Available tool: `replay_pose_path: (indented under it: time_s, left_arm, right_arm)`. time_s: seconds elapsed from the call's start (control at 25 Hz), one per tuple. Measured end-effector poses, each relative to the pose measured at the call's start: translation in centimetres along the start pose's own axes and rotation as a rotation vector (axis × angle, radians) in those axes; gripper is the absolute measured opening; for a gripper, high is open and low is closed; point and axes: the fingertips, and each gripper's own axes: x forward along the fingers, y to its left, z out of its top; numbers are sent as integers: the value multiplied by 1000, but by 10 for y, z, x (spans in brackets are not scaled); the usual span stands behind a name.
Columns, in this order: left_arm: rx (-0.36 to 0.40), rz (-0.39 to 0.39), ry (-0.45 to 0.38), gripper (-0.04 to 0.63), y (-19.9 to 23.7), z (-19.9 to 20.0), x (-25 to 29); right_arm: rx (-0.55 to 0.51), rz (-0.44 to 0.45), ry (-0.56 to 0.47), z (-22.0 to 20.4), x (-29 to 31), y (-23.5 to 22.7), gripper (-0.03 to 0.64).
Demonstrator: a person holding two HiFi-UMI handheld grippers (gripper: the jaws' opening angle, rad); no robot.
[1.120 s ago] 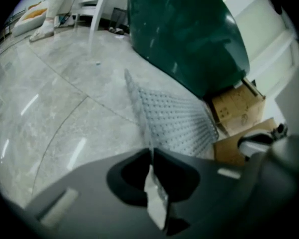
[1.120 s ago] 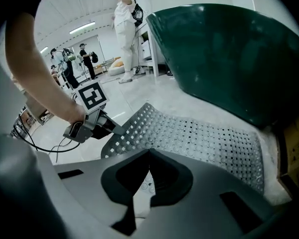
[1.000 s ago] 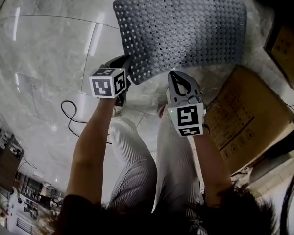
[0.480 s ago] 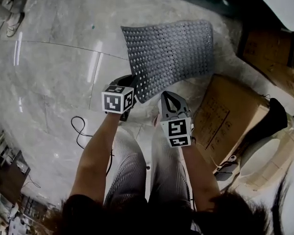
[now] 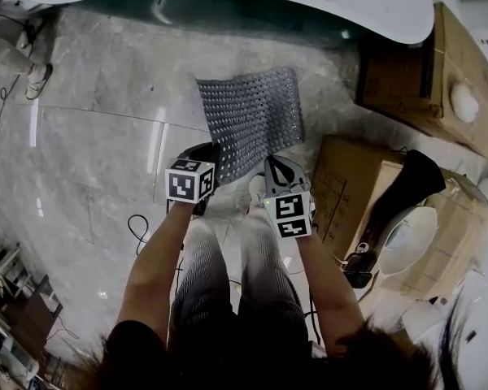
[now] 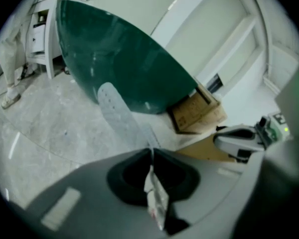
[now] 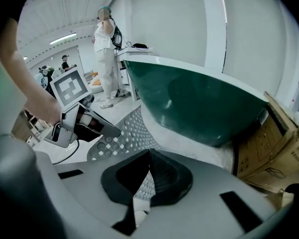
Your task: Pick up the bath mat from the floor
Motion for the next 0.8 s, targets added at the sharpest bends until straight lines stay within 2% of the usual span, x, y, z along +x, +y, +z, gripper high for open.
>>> replay_pose_path:
  time_s: [0.36, 0.8]
  left_arm:
    - [3, -22, -58, 21, -69, 48, -63]
    - [19, -26, -154, 21, -117, 102, -132]
  right_arm:
    - [24, 19, -22, 42, -61, -15, 0]
    - [-2, 43, -77, 77, -132, -28, 0]
